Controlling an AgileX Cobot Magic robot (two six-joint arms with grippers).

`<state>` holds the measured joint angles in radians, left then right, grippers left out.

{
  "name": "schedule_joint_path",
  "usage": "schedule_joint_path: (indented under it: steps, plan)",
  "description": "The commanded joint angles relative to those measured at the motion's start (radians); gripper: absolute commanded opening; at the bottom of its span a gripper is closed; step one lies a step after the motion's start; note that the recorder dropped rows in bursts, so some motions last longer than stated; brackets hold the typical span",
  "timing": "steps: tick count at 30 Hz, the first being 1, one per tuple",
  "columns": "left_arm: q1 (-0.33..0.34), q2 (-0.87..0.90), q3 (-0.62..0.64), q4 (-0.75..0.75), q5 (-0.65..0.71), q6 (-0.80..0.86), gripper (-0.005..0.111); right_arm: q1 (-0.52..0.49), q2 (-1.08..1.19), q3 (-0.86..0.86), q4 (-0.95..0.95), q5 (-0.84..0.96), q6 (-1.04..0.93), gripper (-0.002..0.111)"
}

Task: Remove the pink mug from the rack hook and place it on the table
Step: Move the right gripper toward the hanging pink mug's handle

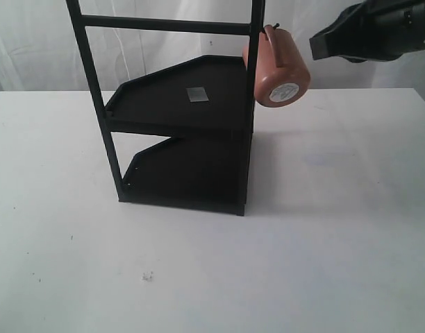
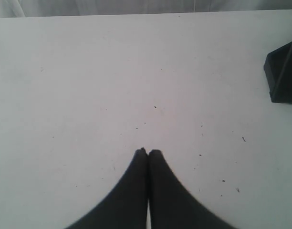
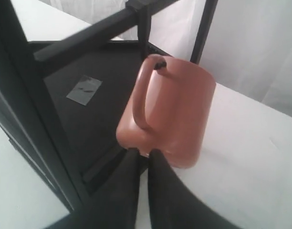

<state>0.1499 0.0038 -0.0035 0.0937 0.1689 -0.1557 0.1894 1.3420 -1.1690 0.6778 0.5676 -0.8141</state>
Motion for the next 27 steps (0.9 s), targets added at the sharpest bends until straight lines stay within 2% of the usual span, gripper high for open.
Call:
schedule_joint_path:
  steps: [1,4,7,11,15,22,27]
  plan:
    - [-0.004,-0.004,0.003,-0.003,-0.004,-0.001,0.0,0.001,-0.003,-0.017,0.029,0.012,-0.022,0.024]
    - [-0.004,-0.004,0.003,-0.003,-0.004,-0.001,0.0,0.001,-0.003,-0.017,0.031,-0.006,-0.022,0.035]
    - [-0.004,-0.004,0.003,-0.003,-0.004,-0.001,0.0,0.001,0.004,-0.017,0.085,-0.035,-0.022,0.039]
    - [-0.004,-0.004,0.003,-0.003,-0.004,-0.001,0.0,0.02,0.047,-0.017,0.262,-0.029,-0.151,0.039]
    - [-0.004,-0.004,0.003,-0.003,-0.004,-0.001,0.0,0.043,0.098,-0.017,0.268,-0.032,-0.282,0.039]
    - [-0.004,-0.004,0.003,-0.003,-0.004,-0.001,0.0,0.046,0.155,-0.017,0.276,-0.139,-0.29,0.039]
    - [-0.004,-0.004,0.003,-0.003,-0.004,-0.001,0.0,0.049,0.167,-0.021,0.352,-0.181,-0.326,0.039]
